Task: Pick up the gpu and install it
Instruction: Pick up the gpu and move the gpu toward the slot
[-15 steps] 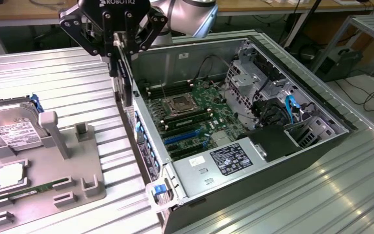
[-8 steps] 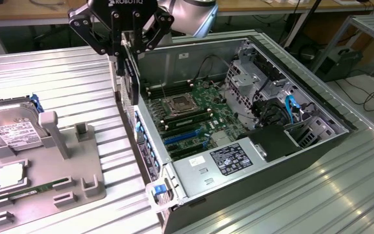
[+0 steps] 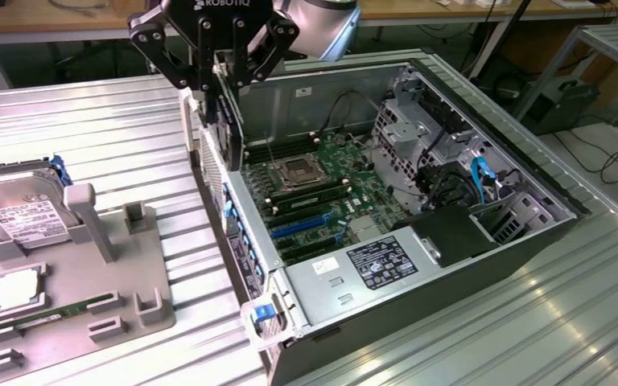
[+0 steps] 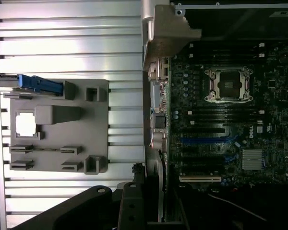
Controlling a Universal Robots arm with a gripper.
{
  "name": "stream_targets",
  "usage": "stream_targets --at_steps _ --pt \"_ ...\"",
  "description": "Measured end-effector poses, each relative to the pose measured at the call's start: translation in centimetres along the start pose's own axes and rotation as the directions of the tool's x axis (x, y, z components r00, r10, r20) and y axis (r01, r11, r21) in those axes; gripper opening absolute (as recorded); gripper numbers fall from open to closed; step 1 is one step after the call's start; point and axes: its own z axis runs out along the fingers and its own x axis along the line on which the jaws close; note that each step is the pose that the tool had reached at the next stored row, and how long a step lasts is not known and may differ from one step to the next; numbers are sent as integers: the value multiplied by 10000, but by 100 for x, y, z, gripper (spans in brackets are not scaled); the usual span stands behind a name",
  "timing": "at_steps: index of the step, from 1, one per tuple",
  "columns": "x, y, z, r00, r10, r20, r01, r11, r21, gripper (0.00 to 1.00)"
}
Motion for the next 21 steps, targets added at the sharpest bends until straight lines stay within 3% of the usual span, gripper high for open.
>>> stream_targets --at_steps 21 --pt "-221 3 0 10000 -1 0 1 10000 0 27"
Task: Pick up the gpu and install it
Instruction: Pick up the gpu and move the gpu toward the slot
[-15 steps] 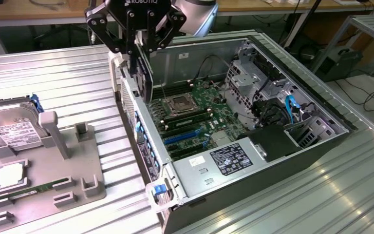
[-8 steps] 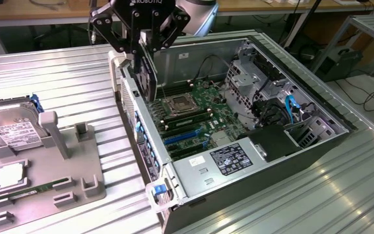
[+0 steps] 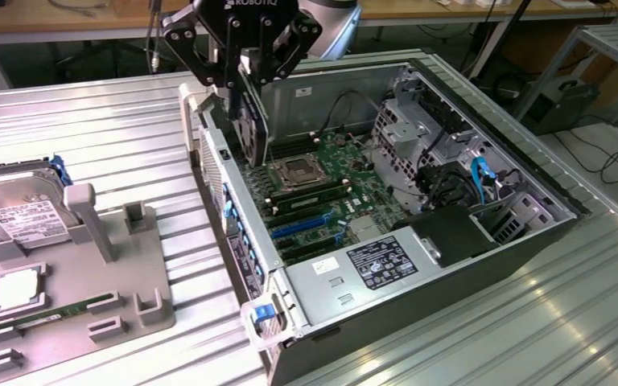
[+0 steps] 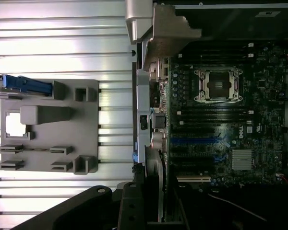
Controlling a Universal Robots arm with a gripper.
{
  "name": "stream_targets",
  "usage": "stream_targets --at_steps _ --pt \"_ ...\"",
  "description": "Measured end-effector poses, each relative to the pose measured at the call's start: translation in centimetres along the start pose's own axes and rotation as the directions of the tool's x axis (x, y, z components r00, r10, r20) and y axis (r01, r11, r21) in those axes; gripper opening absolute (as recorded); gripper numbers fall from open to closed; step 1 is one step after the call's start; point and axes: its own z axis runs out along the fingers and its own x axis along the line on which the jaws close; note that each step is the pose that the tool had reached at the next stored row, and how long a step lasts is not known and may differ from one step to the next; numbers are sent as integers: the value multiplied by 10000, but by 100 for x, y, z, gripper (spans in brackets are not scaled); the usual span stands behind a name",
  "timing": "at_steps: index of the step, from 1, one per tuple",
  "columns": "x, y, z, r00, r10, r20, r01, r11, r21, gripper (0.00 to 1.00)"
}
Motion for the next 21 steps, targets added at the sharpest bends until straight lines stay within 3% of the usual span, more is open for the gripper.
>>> stream_targets --at_steps 9,11,14,16,18,21 --pt "-122 2 0 10000 0 0 0 10000 0 27" --pt "-212 4 -1 10000 0 0 0 10000 1 27" --pt "-527 8 -3 10000 0 0 0 10000 0 27" --pt "-658 11 -4 10000 1 0 -1 10000 0 27" --pt "-715 11 -4 10000 0 0 0 10000 0 27" --pt "-933 15 -6 10000 0 0 0 10000 0 27"
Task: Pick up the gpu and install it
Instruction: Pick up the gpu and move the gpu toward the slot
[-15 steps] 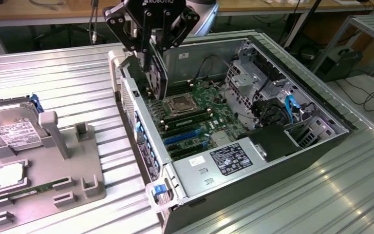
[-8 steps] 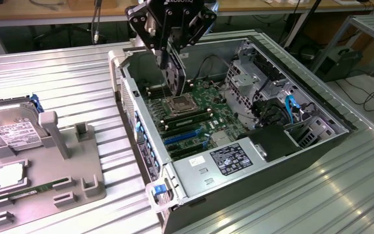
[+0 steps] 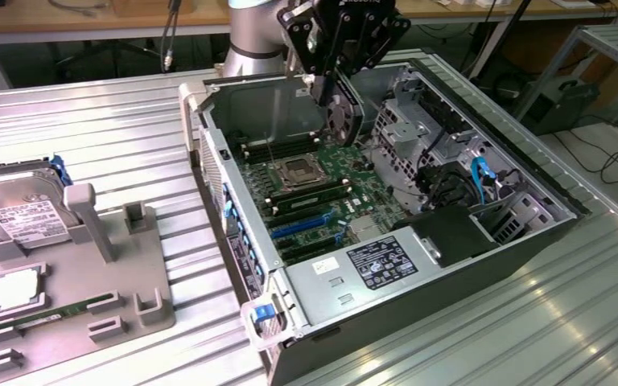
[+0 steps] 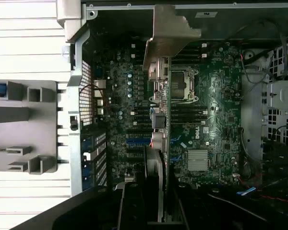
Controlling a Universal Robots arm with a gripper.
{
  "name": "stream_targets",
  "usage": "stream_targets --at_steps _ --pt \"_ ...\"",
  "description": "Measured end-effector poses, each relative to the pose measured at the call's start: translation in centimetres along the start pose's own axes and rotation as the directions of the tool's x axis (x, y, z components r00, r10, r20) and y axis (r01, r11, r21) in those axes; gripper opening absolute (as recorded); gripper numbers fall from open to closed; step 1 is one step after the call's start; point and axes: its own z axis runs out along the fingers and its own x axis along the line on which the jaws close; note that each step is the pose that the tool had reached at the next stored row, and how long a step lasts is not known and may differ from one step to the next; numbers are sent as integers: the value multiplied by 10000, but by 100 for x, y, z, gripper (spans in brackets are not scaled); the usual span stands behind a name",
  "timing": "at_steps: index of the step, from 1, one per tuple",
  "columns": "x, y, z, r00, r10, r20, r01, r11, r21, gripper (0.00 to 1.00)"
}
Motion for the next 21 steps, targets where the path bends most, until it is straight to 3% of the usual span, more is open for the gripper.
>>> stream_targets --at_steps 2,21 --pt "-81 1 -1 10000 0 0 0 10000 0 27" --pt "-232 4 -2 10000 0 0 0 10000 0 27"
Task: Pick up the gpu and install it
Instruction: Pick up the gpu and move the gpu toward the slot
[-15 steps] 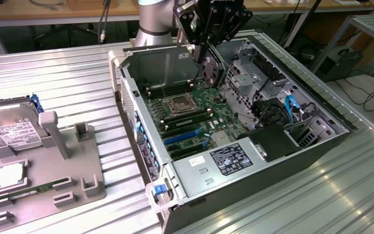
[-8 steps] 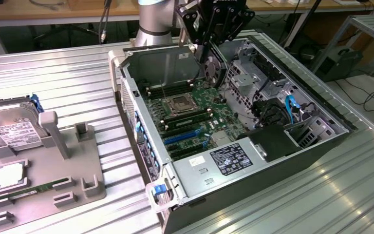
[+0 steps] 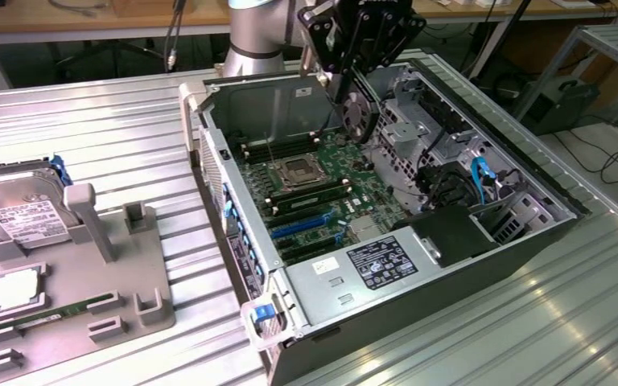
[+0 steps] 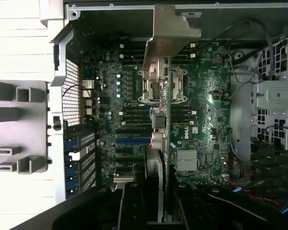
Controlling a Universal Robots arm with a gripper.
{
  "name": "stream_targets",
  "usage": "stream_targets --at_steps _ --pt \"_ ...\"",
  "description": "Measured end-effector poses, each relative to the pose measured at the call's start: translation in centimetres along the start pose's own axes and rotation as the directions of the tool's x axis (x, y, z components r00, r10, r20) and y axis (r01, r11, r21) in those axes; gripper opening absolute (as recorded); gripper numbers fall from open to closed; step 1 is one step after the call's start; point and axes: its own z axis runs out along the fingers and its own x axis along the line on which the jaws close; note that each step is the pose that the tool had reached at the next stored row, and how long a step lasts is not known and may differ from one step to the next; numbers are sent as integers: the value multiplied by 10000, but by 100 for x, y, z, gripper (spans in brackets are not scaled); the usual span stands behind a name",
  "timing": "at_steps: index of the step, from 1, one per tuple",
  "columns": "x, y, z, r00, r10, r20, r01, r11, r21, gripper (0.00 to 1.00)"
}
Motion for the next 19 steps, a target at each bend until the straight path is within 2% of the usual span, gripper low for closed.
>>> stream_targets --at_steps 19 --pt "-145 2 -1 10000 1 0 -1 10000 0 27"
